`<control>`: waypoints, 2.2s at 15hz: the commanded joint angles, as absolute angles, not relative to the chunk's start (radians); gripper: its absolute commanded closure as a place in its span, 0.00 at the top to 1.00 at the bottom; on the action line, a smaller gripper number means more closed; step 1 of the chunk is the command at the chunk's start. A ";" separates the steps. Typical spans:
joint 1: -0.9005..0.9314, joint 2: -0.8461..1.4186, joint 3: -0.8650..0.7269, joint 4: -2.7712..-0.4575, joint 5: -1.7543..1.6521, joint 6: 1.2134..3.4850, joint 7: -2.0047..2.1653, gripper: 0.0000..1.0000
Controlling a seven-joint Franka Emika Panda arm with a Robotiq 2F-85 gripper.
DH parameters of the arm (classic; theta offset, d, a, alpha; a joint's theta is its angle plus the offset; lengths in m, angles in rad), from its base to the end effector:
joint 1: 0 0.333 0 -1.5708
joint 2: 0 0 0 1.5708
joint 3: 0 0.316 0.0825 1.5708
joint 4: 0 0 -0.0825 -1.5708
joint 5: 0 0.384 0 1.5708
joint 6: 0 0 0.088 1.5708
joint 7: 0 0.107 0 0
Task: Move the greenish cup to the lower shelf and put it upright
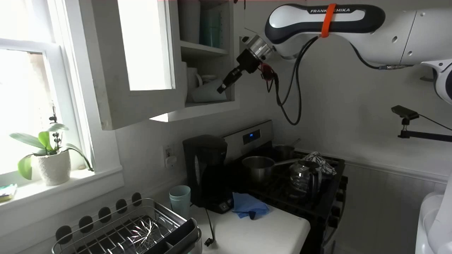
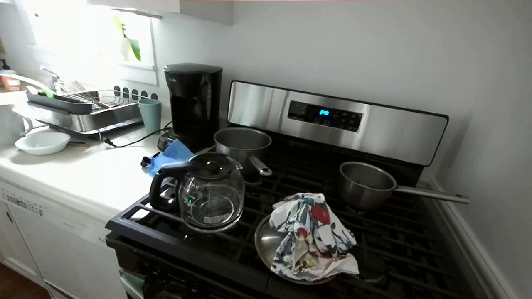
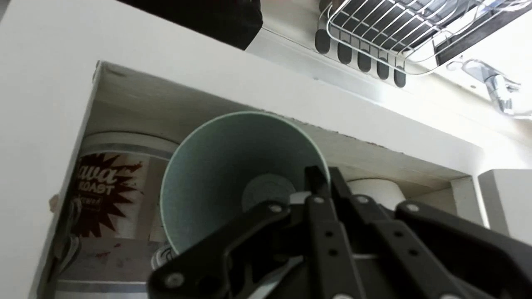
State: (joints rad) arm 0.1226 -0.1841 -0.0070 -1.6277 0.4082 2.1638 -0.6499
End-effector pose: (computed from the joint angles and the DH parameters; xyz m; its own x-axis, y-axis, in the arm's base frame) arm 0.5247 0.0762 0.7702 0.5252 0.4414 0.7276 0.5950 -0.8017 0.0569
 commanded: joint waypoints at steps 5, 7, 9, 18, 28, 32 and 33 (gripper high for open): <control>0.125 -0.207 0.004 -1.543 0.255 1.968 -0.788 0.01; 0.126 -0.207 0.010 -1.522 0.214 1.940 -0.840 0.01; 0.126 -0.203 0.017 -1.501 0.174 1.928 -0.892 0.01; 0.132 -0.181 0.044 -1.443 0.047 1.923 -1.178 0.01; 0.132 -0.077 0.083 -1.261 -0.049 1.757 -1.453 0.01; 0.139 -0.049 0.101 -1.214 -0.117 1.748 -1.528 0.01; 0.140 -0.042 0.106 -1.199 -0.136 1.744 -1.544 0.01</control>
